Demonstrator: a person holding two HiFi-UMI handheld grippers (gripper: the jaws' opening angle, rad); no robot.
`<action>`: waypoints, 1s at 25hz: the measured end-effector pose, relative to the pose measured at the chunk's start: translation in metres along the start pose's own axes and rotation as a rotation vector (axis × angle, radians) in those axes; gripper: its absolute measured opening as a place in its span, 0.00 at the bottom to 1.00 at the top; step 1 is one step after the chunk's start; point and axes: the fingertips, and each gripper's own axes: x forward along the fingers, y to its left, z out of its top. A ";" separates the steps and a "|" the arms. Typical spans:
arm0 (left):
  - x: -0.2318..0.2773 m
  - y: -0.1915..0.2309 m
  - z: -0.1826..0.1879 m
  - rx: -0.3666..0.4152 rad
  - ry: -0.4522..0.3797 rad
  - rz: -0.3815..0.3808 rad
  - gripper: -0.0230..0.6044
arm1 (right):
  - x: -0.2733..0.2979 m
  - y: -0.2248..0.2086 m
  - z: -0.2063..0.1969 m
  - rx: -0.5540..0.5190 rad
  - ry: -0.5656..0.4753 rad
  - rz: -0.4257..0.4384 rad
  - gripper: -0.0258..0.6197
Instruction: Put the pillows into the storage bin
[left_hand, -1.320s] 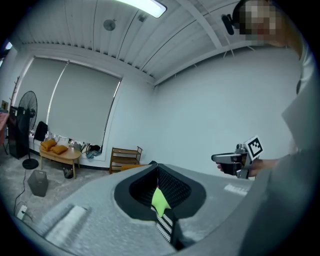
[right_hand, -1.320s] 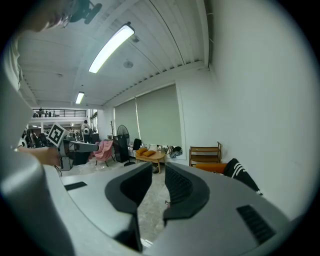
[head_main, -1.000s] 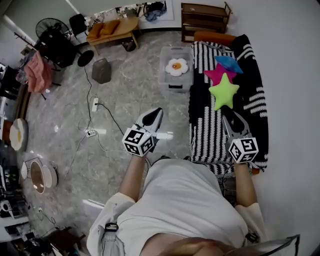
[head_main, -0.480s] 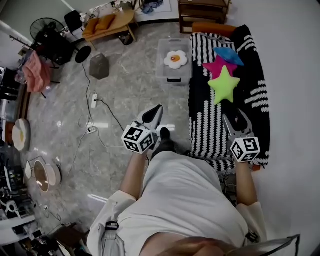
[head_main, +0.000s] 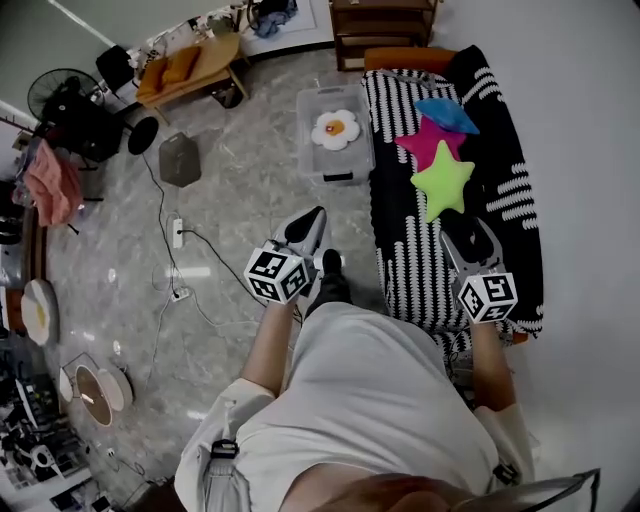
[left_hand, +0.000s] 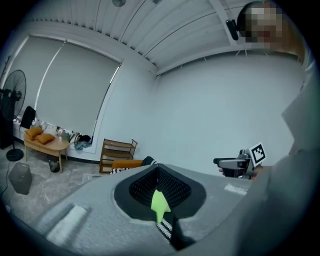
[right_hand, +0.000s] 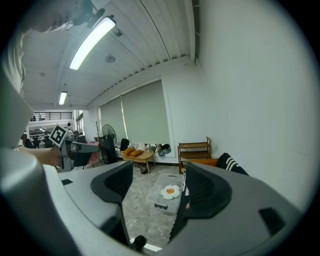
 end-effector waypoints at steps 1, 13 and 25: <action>0.009 0.011 0.007 0.004 0.004 -0.014 0.07 | 0.013 0.001 0.003 0.002 0.006 -0.011 0.53; 0.104 0.158 0.064 0.039 0.087 -0.167 0.07 | 0.165 0.012 0.040 0.030 0.054 -0.134 0.56; 0.149 0.234 0.077 0.039 0.121 -0.223 0.07 | 0.242 0.013 0.042 0.058 0.100 -0.198 0.58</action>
